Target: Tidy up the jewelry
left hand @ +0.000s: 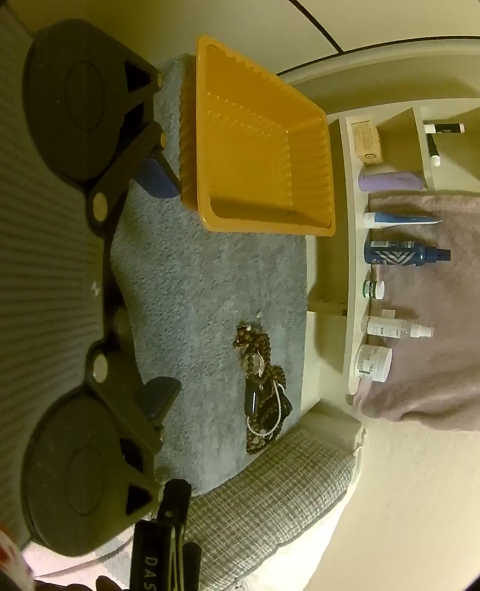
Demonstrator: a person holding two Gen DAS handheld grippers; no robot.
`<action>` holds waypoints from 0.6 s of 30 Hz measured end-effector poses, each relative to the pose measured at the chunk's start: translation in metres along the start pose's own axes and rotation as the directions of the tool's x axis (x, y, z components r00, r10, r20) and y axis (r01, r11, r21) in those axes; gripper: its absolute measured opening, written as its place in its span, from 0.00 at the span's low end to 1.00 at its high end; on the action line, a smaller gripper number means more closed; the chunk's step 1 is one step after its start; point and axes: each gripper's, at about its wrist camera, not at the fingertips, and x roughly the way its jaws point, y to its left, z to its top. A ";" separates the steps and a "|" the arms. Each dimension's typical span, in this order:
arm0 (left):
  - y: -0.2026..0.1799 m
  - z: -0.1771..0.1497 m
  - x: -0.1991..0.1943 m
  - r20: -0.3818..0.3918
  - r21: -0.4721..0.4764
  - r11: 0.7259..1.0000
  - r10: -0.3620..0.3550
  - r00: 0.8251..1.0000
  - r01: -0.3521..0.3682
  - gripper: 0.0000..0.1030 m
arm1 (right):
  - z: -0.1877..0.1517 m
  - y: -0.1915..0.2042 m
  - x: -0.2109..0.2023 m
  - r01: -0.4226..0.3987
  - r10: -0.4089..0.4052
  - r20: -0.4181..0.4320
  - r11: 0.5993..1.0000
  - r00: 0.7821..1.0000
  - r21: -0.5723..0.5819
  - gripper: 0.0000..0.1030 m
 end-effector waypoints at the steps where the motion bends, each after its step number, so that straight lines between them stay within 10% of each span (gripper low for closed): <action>1: 0.001 0.000 0.000 0.002 0.001 1.000 0.000 1.000 0.000 0.99 | 0.000 0.000 0.000 0.000 0.000 0.000 1.000 1.000 0.000 1.00; 18: -0.004 -0.003 0.000 0.015 0.018 1.000 0.010 1.000 -0.010 0.99 | 0.000 0.000 0.000 0.004 -0.004 0.004 1.000 1.000 0.002 1.00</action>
